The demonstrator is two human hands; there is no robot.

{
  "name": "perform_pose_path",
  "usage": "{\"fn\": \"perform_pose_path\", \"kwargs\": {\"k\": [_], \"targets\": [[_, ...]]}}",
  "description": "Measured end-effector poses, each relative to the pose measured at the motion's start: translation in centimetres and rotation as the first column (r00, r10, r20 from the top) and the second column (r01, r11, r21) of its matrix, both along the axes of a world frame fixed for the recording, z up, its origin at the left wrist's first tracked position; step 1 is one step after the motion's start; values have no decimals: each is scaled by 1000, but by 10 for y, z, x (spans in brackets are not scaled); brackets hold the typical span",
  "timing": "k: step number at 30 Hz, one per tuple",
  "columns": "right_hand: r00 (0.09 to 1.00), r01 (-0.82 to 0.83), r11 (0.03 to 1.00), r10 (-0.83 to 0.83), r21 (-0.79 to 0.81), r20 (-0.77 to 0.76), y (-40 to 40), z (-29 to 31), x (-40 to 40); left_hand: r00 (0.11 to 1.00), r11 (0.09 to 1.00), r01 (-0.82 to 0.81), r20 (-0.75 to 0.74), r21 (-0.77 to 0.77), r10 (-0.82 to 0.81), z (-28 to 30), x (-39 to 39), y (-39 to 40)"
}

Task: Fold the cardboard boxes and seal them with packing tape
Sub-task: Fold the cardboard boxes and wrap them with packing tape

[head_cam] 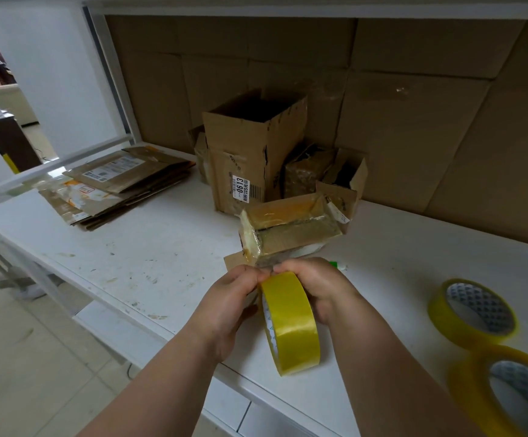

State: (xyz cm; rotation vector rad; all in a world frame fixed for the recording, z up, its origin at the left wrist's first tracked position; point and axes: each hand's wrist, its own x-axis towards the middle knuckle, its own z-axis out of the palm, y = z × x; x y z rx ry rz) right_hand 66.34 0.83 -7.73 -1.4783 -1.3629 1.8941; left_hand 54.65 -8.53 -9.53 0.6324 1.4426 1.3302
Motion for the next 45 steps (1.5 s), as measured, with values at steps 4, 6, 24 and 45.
{"fn": "perform_pose_path", "kwargs": {"k": [4, 6, 24, 45], "targets": [[997, 10, 1000, -10, 1, -72, 1, 1, -2, 910, 993, -88, -412, -82, 47, 6, -7, -1], [997, 14, 1000, -12, 28, -77, 1, 2, -4, 654, 968, -250, -737, -1, 168, 7, -17, 0], [980, 88, 992, -70, 92, -186, -7, -1, 9, 220, 985, 102, -969, 137, 112, 18, -56, 60], [944, 170, 985, -168, -19, -282, 0, -7, 6, 162, 942, 222, -963, 250, 217, 4, -54, 72]]}}
